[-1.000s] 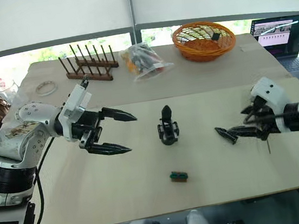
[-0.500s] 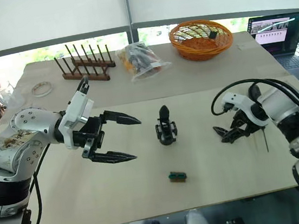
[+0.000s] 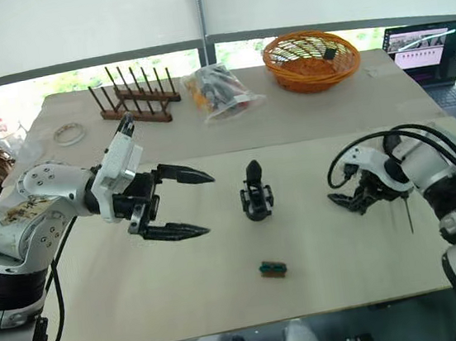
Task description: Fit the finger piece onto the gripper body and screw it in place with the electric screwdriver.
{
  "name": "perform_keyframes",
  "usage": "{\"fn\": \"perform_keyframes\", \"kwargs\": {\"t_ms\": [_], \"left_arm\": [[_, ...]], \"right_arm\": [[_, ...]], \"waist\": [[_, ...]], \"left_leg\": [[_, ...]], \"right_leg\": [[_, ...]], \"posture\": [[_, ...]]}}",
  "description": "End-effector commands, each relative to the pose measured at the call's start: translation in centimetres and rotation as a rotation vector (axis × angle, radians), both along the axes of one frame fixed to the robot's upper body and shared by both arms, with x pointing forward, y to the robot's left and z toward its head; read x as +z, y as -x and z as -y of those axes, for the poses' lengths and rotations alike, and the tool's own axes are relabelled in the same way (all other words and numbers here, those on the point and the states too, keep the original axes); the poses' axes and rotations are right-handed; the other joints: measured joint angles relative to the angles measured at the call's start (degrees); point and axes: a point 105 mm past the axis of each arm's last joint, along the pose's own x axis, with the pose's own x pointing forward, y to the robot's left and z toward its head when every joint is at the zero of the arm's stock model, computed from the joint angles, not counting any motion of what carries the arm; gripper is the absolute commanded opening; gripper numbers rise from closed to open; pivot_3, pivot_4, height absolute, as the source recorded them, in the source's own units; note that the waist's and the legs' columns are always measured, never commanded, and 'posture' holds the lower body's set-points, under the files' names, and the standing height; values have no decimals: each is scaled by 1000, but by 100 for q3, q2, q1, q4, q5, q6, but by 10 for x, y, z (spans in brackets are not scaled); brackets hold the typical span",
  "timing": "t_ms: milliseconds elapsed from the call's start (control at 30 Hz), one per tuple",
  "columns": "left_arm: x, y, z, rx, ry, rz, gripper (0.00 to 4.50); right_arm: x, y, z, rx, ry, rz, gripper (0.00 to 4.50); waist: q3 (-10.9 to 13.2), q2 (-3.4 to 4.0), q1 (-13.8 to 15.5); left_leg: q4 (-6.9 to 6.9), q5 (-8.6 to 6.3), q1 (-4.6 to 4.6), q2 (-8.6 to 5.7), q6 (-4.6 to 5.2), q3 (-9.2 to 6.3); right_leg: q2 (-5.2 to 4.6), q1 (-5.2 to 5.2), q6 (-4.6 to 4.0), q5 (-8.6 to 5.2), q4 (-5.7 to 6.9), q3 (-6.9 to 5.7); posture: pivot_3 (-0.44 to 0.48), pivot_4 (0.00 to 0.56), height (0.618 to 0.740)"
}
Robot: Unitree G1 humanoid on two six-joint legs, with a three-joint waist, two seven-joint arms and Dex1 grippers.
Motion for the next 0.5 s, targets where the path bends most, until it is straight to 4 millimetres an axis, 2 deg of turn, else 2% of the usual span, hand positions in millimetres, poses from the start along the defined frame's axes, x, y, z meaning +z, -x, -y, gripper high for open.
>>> {"fn": "perform_keyframes", "kwargs": {"t_ms": [33,100,167,233,267,367,500], "left_arm": [[23,-21,7,190,191,-47,4500],[29,-32,12,277,286,-118,4500],[37,-42,23,345,399,-199,4500],[41,-49,29,392,453,-240,4500],[45,-56,34,428,503,-276,4500],[48,-72,42,512,585,-355,4500],[49,-84,48,575,656,-431,4500]], "right_arm": [[75,-12,-23,-3,-175,362,1114],[100,-14,-36,-26,-262,513,1114],[124,-16,-61,-30,-364,679,1114],[138,-15,-78,-39,-440,770,1114],[144,-15,-93,-34,-483,824,1114],[152,-11,-122,-16,-550,916,1114],[149,-3,-147,11,-585,979,1114]], "waist": [[1,1,5],[1,0,6],[1,-2,8],[1,-4,7],[1,-4,9],[1,-4,27],[1,-4,31]], "left_leg": [[0,1,-1,1,-1,0],[2,3,-3,1,-5,0],[2,4,-1,6,-6,-2],[4,7,-1,8,-12,-5],[3,8,0,8,-14,-5],[1,10,-1,5,-16,-5],[3,10,0,-7,-15,-11]], "right_leg": [[0,-2,0,0,12,1],[0,-3,0,0,21,2],[-3,0,0,0,28,6],[-5,3,1,0,29,7],[-11,4,1,1,31,11],[-5,0,1,1,33,7],[2,1,1,1,37,1]], "posture": [[0,150,740],[0,150,740],[0,150,740],[0,150,740],[0,150,740],[0,150,740],[0,150,740]]}}
